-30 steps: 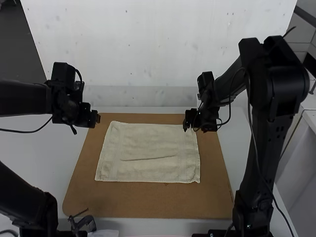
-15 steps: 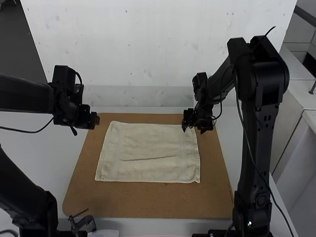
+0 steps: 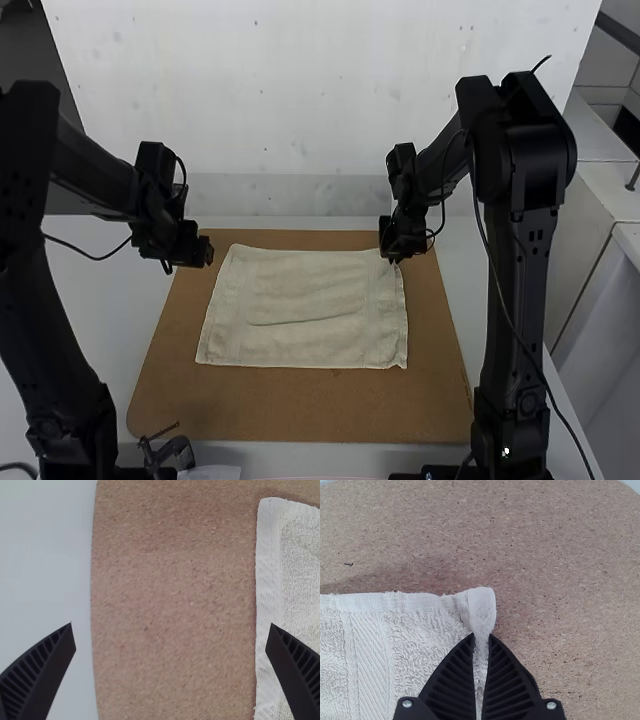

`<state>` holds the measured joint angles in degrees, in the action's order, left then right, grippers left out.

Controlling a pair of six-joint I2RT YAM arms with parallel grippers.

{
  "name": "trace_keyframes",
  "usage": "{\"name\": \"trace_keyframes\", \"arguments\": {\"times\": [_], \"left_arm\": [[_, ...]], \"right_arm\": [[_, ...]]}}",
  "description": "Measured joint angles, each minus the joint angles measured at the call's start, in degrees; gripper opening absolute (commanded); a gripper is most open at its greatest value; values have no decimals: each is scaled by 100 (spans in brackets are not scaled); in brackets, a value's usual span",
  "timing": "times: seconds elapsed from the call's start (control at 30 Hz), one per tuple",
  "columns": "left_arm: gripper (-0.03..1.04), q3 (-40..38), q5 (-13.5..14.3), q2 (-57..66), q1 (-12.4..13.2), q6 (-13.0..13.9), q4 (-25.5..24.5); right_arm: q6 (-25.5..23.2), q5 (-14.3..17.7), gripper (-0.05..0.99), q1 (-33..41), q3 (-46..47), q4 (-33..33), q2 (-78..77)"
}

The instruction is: Fold the towel.

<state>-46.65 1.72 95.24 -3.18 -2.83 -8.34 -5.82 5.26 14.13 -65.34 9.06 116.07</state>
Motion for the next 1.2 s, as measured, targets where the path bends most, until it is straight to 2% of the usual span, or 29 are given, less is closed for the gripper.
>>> {"name": "trace_keyframes", "arguments": {"times": [0.53,0.67,0.73,0.8,0.9,0.93,1.03,1.07,1.2], "left_arm": [[97,-1668,94,1611,-525,-7,-428],[96,-2170,81,1915,-612,-24,-844],[88,-2369,39,2100,-621,-42,-1010],[75,-2522,-31,2271,-627,-61,-1169],[21,-2699,-109,2417,-686,-133,-1333],[14,-2756,-129,2461,-721,-166,-1351],[11,-2900,-179,2568,-817,-212,-1366],[3,-2914,-160,2588,-837,-219,-1366],[2,-2933,-192,2588,-857,-240,-1375]], "right_arm": [[7,0,1,0,0,0,2],[7,0,2,0,0,0,2],[7,0,2,-2,-2,0,2],[7,0,1,-2,0,0,2],[9,4,2,0,0,-2,2],[9,9,2,0,2,-4,2],[11,15,1,-2,7,-15,0],[15,15,1,-2,7,-15,0],[28,17,1,-2,17,-24,0]]}}
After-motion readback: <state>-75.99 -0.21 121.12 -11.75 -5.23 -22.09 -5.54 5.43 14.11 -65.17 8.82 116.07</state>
